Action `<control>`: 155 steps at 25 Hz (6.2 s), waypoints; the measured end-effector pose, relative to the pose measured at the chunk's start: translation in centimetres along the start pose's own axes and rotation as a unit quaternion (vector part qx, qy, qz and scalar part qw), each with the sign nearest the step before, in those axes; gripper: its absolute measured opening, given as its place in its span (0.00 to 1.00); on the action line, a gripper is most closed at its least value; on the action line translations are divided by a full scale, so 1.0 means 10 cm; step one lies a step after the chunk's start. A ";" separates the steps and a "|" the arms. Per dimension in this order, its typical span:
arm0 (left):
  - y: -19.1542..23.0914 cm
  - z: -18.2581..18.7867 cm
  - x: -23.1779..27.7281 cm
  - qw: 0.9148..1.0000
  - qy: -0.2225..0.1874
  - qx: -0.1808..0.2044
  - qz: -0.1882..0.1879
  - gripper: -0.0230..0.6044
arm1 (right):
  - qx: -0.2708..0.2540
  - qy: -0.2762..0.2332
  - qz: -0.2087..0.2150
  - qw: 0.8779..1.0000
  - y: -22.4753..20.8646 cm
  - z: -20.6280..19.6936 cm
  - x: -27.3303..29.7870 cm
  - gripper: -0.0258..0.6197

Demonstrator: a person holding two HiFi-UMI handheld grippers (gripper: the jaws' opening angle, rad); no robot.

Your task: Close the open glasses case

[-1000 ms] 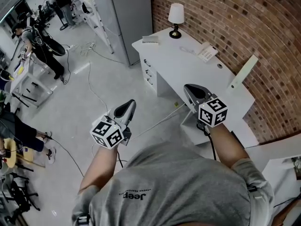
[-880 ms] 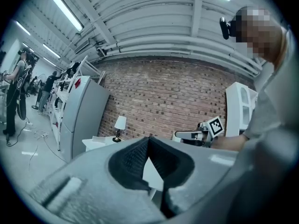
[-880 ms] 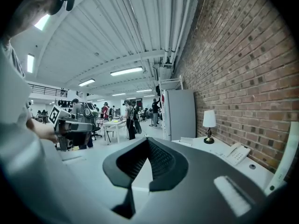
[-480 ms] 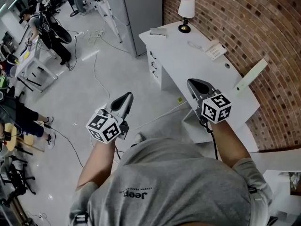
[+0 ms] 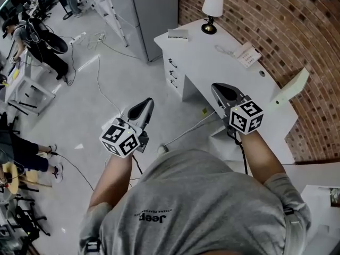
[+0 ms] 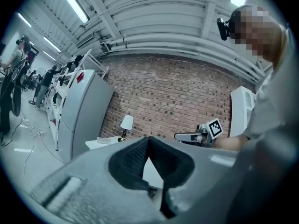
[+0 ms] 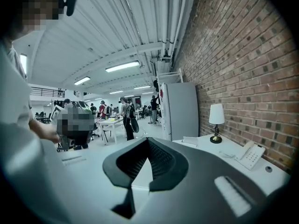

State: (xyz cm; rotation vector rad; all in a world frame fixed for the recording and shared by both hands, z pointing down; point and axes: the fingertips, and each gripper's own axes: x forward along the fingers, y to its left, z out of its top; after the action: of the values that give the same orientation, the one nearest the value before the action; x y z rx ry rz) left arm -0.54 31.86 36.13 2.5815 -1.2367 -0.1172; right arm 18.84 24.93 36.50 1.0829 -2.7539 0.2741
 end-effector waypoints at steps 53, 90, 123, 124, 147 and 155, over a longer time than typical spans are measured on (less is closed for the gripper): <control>3.49 0.82 3.86 0.997 0.076 0.014 -0.006 0.03 | -0.001 -0.021 -0.004 1.000 -3.74 0.91 3.95 0.05; 4.17 0.65 4.14 0.996 0.080 -0.004 -0.046 0.03 | -0.147 0.178 0.122 0.965 -3.53 0.13 4.93 0.60; 4.76 -0.28 4.61 0.991 0.119 -0.037 -0.050 0.03 | -0.292 0.396 0.189 0.850 -4.10 -1.92 5.96 0.74; 4.77 -0.28 4.61 0.991 0.119 -0.038 -0.049 0.03 | -0.291 0.397 0.190 0.850 -4.10 -1.92 5.96 0.75; 4.71 -0.24 4.55 0.991 0.121 -0.028 -0.050 0.03 | -0.336 0.382 0.169 0.844 -3.94 -1.92 5.82 0.48; 4.69 -0.16 4.49 0.992 0.117 -0.022 -0.050 0.03 | -0.379 0.372 0.126 0.838 -3.93 -1.92 5.79 0.29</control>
State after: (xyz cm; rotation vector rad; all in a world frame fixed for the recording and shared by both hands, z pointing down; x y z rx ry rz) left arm -7.14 -30.51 52.90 2.5333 -1.0098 0.1352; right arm 5.73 -36.79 72.25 0.2899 -1.9553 -0.3024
